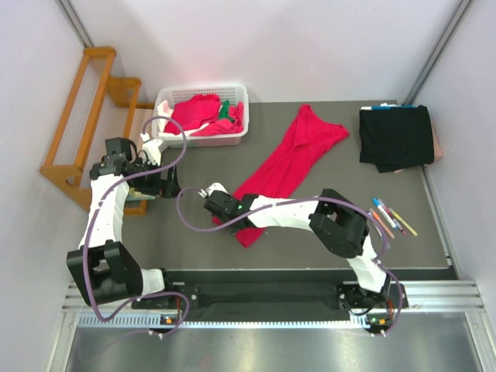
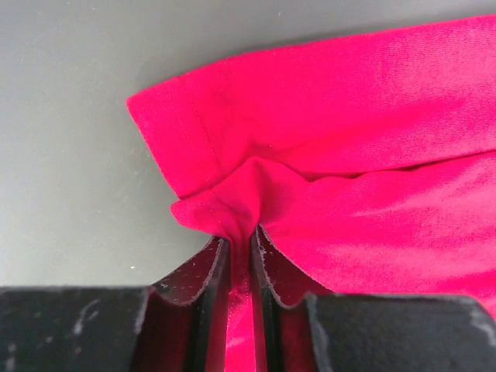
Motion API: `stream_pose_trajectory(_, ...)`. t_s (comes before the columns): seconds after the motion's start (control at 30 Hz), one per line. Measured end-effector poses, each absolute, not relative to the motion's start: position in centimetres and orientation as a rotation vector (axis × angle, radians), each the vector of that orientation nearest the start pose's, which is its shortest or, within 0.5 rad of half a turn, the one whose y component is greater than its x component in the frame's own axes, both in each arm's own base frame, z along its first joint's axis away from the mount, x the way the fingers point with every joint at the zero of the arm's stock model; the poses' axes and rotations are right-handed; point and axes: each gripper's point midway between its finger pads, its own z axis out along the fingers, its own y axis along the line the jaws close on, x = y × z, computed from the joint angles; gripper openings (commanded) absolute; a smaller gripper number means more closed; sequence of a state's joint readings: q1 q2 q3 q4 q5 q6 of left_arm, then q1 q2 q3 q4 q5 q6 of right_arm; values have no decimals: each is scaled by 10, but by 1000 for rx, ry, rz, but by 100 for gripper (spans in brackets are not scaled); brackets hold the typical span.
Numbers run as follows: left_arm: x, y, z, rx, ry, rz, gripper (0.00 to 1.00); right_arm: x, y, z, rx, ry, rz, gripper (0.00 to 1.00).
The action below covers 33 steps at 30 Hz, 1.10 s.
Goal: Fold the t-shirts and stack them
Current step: Fold the tshirt
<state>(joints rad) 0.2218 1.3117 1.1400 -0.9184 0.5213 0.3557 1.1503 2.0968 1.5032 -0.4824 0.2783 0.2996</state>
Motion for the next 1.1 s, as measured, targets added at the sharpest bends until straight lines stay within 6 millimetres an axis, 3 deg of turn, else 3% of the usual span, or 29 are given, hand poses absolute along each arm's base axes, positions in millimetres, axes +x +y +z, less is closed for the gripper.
stream_pose_trajectory(0.1,287,-11,161,333,2485,-461,99,226,415,19,-983,2390,155,0)
stream_pose_trajectory(0.43,287,-11,161,340,2483,-457,99,216,414,21,-1019,2394,153,0)
stream_pose_trajectory(0.57,287,-11,161,342,2483,-457,99,183,408,22,-1132,2423,159,0)
stream_pose_trajectory(0.73,287,-11,161,342,2482,-458,99,113,402,24,-1337,2471,211,0)
stream_pose_trajectory(0.83,287,-12,161,344,2480,-464,99,87,403,31,-1397,2482,265,0)
stream_pose_trajectory(0.93,287,-12,161,344,2479,-467,99,81,403,40,-1389,2489,291,0)
stream_pose_trajectory(1.1,287,-12,161,348,2478,-465,99,96,394,58,-1306,2495,316,0)
